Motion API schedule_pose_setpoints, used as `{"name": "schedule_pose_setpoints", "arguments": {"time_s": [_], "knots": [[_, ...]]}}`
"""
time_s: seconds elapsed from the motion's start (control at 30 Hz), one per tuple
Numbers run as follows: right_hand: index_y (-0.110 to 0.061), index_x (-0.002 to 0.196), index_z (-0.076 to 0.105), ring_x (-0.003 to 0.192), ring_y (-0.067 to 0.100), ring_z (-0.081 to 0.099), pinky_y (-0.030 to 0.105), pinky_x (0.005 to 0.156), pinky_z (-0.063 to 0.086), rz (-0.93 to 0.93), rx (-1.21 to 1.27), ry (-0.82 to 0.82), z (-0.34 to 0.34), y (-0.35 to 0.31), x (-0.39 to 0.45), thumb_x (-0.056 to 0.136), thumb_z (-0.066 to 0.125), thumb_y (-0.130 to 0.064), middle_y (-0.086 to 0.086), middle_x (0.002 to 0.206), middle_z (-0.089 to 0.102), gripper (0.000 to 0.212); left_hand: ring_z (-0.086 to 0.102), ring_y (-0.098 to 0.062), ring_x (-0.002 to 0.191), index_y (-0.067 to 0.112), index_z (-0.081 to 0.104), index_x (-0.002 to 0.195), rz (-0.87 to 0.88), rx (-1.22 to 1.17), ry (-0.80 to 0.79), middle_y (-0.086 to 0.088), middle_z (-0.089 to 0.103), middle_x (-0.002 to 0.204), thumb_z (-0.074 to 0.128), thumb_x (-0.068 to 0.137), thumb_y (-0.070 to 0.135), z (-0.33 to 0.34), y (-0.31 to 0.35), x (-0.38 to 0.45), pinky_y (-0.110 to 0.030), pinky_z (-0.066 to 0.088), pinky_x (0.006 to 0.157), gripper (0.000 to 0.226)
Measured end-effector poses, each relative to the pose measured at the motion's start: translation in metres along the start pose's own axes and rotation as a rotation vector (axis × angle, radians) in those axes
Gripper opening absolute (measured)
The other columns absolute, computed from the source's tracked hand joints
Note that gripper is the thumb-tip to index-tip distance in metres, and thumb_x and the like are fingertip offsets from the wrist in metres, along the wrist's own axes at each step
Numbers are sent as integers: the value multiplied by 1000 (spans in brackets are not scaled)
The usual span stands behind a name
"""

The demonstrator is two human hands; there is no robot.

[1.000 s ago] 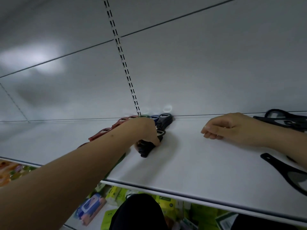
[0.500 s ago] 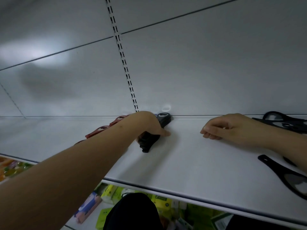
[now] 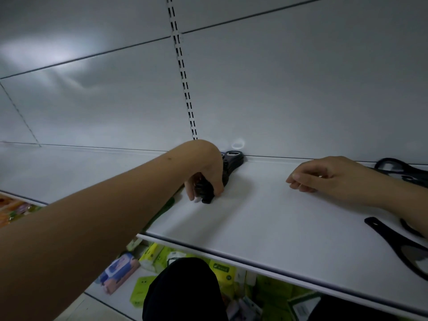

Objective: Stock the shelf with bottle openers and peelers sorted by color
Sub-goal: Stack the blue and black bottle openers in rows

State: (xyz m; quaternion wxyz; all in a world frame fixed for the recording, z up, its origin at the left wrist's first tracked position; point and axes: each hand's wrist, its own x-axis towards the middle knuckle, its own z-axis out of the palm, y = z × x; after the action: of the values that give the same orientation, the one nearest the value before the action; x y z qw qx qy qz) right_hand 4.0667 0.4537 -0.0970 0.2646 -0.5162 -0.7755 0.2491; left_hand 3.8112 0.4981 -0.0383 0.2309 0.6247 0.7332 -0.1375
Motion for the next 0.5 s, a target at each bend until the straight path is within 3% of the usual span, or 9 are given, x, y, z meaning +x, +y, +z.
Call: {"name": "schedule_pose_setpoints", "arguments": {"time_s": [0.17, 0.27, 0.37, 0.43, 0.5], "knots": [[-28, 94, 74, 83, -3, 70, 18, 83, 52, 19, -7, -8, 0, -2, -1, 97, 55, -37, -19, 90, 75, 22, 73, -26, 80, -6, 63, 90, 19, 46, 53, -12, 70, 72, 73, 84, 6, 5, -8, -5, -39, 56, 92, 17], [-28, 95, 75, 83, 0, 71, 25, 87, 53, 24, -6, -2, -2, 0, -1, 97, 55, -36, -17, 90, 75, 21, 72, -24, 75, -3, 63, 93, 59, 40, 113, -11, 72, 81, 73, 85, 10, 6, -9, -5, -38, 55, 93, 18], [-27, 95, 75, 84, 2, 71, 29, 89, 55, 38, 2, 1, -3, 3, -1, 98, 56, -34, -16, 90, 75, 20, 73, -31, 86, -2, 59, 108, 95, -53, 161, -18, 72, 101, 75, 86, 20, 7, -10, -9, -34, 59, 77, 35], [-27, 96, 75, 85, 3, 71, 31, 91, 55, 43, 15, 5, -4, 6, 0, 98, 56, -33, -15, 90, 76, 20, 73, -32, 79, 1, 58, 103, 112, -92, 193, -17, 72, 94, 76, 86, 27, 8, -12, -12, -27, 55, 61, 36], [-27, 96, 75, 86, 3, 72, 31, 91, 55, 46, 8, 1, -5, 6, 0, 99, 56, -33, -14, 91, 76, 20, 70, -30, 69, 2, 59, 94, 128, -125, 215, -12, 70, 78, 79, 83, 29, 9, -13, -14, -28, 56, 60, 35]]}}
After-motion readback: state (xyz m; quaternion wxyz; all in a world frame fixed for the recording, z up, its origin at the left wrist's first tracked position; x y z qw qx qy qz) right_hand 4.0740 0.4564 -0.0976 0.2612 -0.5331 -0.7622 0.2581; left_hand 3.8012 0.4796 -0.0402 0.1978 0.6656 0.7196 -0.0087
